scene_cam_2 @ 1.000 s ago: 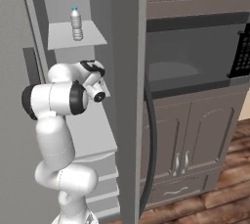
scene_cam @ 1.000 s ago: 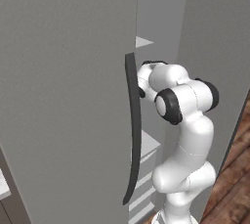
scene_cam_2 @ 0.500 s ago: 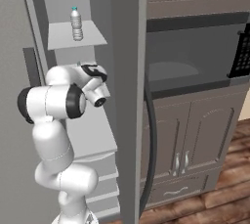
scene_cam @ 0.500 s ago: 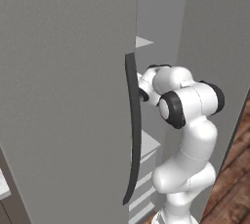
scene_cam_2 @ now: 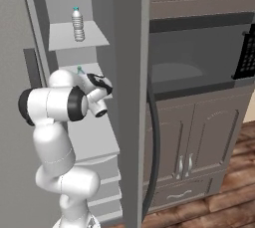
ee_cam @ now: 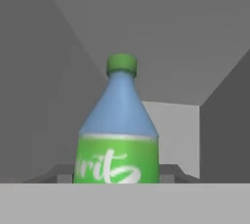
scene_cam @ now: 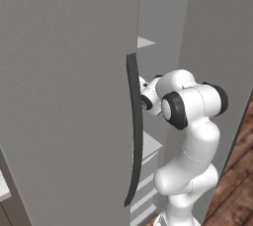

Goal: Take the bottled waters from the counter and place them in the freezer to freeze. Close the freezer door after placing the bottles.

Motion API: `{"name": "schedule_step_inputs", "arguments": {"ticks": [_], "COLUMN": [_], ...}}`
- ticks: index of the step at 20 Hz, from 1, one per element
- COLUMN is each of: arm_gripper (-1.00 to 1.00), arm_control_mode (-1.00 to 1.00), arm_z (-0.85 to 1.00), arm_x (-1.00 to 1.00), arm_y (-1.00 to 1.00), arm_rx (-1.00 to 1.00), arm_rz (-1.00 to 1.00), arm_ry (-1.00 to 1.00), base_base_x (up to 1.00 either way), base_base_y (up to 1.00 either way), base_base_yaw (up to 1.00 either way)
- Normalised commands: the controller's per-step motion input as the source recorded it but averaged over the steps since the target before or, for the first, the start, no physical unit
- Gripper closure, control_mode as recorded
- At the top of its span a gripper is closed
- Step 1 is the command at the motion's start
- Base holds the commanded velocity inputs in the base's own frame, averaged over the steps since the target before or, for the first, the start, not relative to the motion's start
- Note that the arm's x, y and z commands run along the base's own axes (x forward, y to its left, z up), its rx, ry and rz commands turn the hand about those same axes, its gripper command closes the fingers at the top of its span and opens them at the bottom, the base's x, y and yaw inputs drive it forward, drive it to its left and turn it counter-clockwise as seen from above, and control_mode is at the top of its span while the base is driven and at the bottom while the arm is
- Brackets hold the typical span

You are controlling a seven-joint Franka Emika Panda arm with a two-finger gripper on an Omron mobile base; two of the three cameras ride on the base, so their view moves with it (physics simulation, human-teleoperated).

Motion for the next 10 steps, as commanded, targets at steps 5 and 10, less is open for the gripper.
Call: {"name": "schedule_step_inputs", "arguments": {"ticks": [5,10], "arm_gripper": [1.00,-1.00], "arm_control_mode": [-1.00,-1.00], "arm_z": [-0.02,-0.01], "arm_x": [0.10,0.01], "arm_y": [-0.04,0.00], "arm_rx": [0.09,0.04], "arm_rz": [0.00,0.00], "arm_ry": [0.00,0.00], "base_base_x": [0.00,0.00], "base_base_y": [0.00,0.00], "base_base_yaw": [0.00,0.00]}}
